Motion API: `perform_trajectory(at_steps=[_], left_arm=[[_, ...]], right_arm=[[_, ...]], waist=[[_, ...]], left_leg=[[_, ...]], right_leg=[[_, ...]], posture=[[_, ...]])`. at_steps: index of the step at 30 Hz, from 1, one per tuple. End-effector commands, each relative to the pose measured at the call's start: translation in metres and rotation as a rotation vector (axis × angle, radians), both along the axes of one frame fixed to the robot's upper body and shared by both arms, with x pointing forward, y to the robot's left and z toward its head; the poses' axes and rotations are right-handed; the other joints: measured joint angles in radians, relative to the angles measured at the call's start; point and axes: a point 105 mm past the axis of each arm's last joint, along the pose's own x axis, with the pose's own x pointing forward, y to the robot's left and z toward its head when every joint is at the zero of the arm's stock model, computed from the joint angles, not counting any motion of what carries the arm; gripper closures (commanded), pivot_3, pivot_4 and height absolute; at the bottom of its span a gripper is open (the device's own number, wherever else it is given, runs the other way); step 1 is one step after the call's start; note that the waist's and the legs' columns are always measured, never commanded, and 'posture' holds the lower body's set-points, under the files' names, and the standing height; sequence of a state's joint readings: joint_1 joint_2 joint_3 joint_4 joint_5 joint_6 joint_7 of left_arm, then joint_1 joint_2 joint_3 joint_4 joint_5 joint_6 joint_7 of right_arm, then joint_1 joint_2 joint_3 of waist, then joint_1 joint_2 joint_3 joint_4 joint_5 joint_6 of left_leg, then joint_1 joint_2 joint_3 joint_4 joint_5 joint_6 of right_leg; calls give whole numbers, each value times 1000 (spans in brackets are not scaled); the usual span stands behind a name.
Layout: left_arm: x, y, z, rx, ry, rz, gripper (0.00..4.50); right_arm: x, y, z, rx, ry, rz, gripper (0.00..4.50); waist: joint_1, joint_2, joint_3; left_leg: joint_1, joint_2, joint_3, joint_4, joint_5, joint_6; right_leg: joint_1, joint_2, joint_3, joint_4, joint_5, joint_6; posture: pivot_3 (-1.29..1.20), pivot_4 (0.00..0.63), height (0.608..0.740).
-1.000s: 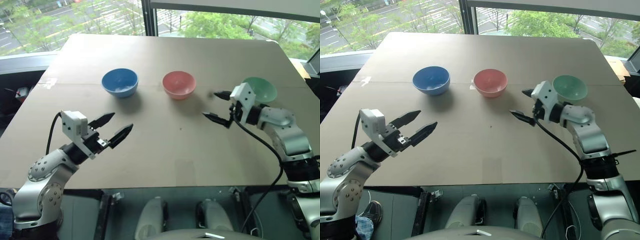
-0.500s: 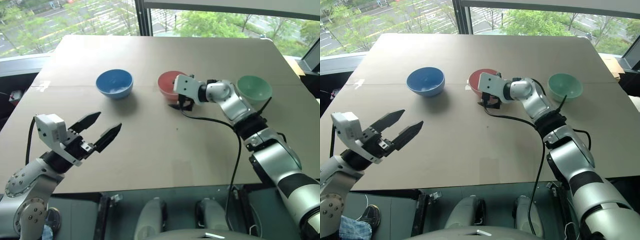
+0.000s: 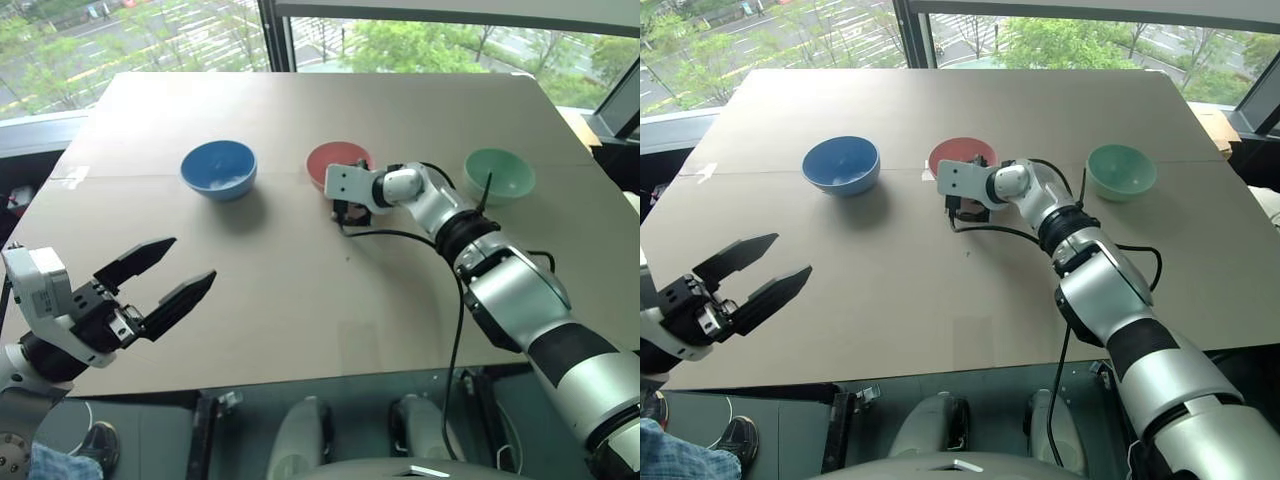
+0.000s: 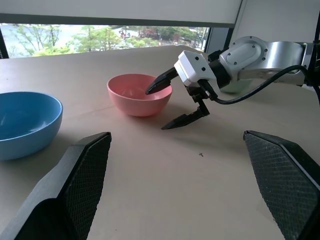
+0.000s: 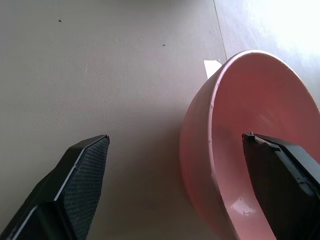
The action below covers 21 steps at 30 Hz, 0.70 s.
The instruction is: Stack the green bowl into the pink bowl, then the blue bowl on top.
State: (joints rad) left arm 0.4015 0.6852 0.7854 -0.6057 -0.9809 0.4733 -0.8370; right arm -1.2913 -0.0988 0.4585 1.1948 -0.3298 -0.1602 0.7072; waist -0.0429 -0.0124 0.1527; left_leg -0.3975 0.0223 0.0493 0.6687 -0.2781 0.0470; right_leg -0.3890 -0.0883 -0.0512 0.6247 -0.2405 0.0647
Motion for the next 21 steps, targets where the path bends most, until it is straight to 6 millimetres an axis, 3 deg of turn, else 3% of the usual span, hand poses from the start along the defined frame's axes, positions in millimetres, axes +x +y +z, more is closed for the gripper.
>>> perform_trajectory(at_steps=[1,5,8,12,21], left_arm=[[-8,1,11,34,-50,-3,0],[-8,2,11,41,-50,0,0],[-8,2,13,58,-55,2,0],[-6,4,16,48,-66,5,0],[-5,2,11,57,-57,6,0]], right_arm=[[4,5,23,30,-76,10,545],[5,3,21,25,-75,10,1779],[5,2,22,25,-79,12,3158],[4,3,21,28,-81,14,4435],[-2,3,23,30,-93,88,4435]], waist=[[-1,0,0],[-1,0,0],[-2,0,0],[-1,0,0],[-2,0,0]], left_leg=[[0,0,0,0,0,0],[0,0,1,0,0,0],[0,0,1,0,0,0],[0,0,1,0,0,0],[-1,0,1,-1,0,0]], right_leg=[[0,0,0,0,0,0],[-1,0,1,0,0,0],[-1,0,1,0,0,-1],[-1,0,1,0,0,-1],[-2,0,2,0,0,-1]], posture=[[0,150,740],[0,150,740],[0,150,740],[0,150,740],[0,150,740]])
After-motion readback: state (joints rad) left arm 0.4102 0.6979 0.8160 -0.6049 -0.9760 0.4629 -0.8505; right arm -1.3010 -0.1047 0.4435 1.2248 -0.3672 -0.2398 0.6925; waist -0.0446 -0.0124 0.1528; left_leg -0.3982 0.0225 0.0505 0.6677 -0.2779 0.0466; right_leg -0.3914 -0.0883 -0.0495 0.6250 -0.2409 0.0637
